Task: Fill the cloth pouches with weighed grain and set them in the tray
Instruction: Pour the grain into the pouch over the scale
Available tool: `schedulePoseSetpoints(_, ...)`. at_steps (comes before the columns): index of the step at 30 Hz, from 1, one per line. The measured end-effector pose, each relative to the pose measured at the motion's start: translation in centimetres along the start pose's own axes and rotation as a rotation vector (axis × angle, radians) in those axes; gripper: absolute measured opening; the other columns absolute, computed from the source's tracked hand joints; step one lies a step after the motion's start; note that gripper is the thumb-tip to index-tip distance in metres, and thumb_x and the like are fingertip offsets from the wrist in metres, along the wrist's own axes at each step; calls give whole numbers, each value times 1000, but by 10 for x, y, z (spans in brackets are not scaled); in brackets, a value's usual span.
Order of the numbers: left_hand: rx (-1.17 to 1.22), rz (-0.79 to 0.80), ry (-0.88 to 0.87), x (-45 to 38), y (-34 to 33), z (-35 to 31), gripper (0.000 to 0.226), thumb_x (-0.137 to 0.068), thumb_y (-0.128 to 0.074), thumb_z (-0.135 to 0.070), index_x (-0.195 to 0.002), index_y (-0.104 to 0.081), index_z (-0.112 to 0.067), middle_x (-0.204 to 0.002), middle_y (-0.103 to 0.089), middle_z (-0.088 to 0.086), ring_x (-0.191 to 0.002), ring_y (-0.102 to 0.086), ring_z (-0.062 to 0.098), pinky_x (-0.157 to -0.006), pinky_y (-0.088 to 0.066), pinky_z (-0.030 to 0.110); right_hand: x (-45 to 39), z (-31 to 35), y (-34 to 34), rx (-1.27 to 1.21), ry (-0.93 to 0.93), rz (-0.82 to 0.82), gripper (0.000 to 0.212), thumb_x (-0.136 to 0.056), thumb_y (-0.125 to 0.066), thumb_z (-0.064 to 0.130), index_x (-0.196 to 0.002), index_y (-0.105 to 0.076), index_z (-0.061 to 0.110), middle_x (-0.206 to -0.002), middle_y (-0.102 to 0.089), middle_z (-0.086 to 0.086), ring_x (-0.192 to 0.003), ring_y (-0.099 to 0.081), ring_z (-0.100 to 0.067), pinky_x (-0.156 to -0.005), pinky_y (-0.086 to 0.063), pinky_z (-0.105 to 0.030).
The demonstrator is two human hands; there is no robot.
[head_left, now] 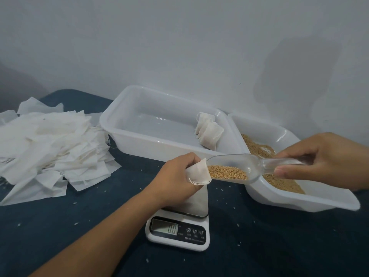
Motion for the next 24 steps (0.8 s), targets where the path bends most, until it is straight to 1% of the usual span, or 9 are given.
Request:
schedulePoseSetpoints(1,2,0,0,0,0,0,25,-85,-83,-33,-95,-60,-39,-94,-67,-20,-87,-63,1,-66,-45,11,0,0,1,-4,0,-2,28,-69,-72,73,-96,-71,68,-85,-76,23,-77,-70,2,-64,-53,-15)
schedulePoseSetpoints(3,2,-1,1,0,0,0,25,-85,-83,-34,-95,-60,-40,-94,-66,-21,-87,-63,0,-65,-45,11,0,-1,0,-5,-7,4,30,-71,-69,83,-97,-71,69,-85,-76,25,-77,-70,4,-64,-51,-13)
schedulePoseSetpoints(5,0,-4,0,0,0,0,25,-85,-82,-34,-94,-60,-40,-94,-66,-21,-87,-63,-1,-65,-46,12,1,-1,0,-6,-15,9,42,-63,-63,92,-98,-70,69,-85,-75,26,-77,-69,4,-63,-52,-15)
schedulePoseSetpoints(7,6,-6,-3,0,0,0,25,-85,-82,-34,-93,-60,-40,-95,-66,-23,-86,-63,-2,-65,-46,11,1,-3,0,1,-22,10,49,-58,-60,94,-98,-70,69,-87,-75,27,-79,-70,4,-66,-52,-18)
schedulePoseSetpoints(9,18,-9,-6,0,0,0,23,-85,-82,-34,-93,-61,-39,-94,-66,-24,-84,-62,-2,-64,-46,11,1,-4,0,2,-26,11,51,-57,-59,96,-99,-70,69,-88,-76,26,-80,-70,2,-71,-55,-23)
schedulePoseSetpoints(12,25,-8,-11,0,0,0,23,-84,-82,-34,-94,-62,-38,-94,-66,-25,-85,-62,-3,-64,-46,10,2,-4,0,5,-32,7,52,-57,-58,98,-99,-70,69,-89,-75,27,-80,-70,4,-71,-54,-22)
schedulePoseSetpoints(17,18,-11,-11,-1,1,1,24,-84,-82,-34,-93,-60,-40,-93,-65,-26,-84,-61,-4,-63,-45,9,4,-5,0,-13,-35,-5,50,-56,-59,95,-98,-70,69,-90,-75,29,-84,-70,7,-78,-57,-26)
schedulePoseSetpoints(21,23,-11,-7,0,1,0,24,-84,-82,-34,-92,-60,-40,-93,-65,-26,-83,-61,-4,-63,-45,10,6,-5,1,-18,-50,-6,49,-56,-59,94,-97,-71,69,-89,-75,27,-82,-70,6,-78,-59,-27)
schedulePoseSetpoints(24,27,-7,-5,0,1,0,24,-85,-82,-34,-94,-60,-39,-94,-64,-27,-85,-61,-5,-64,-45,9,7,-5,1,-18,-60,-2,50,-56,-58,95,-96,-71,69,-88,-75,26,-81,-70,5,-74,-58,-26)
Point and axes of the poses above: each hand's wrist, its own x-axis away from the middle knuckle, its own y-axis out of the back of the hand, z = x × y, the point moved 9 cm from there along -x, towards the middle knuckle
